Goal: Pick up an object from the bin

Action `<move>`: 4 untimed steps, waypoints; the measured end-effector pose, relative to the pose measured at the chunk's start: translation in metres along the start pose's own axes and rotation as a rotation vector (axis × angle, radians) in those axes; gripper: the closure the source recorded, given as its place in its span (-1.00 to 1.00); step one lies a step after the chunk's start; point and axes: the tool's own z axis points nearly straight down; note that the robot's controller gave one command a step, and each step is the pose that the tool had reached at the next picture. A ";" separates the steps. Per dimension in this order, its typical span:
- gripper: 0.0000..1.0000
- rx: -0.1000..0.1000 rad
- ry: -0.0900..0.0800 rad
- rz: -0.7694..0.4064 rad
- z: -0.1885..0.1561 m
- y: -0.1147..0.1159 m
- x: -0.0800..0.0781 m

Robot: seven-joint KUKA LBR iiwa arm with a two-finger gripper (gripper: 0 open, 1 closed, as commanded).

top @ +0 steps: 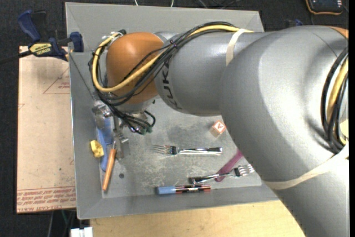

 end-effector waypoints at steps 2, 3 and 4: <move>-1.00 -0.003 0.006 -0.289 -0.030 0.007 0.012; -1.00 0.009 -0.007 -0.381 -0.002 0.000 -0.002; 1.00 -0.003 -0.002 -0.628 -0.001 0.001 0.016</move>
Offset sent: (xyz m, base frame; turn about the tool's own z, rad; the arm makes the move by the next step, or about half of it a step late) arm -0.0137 0.0003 0.0311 -0.2922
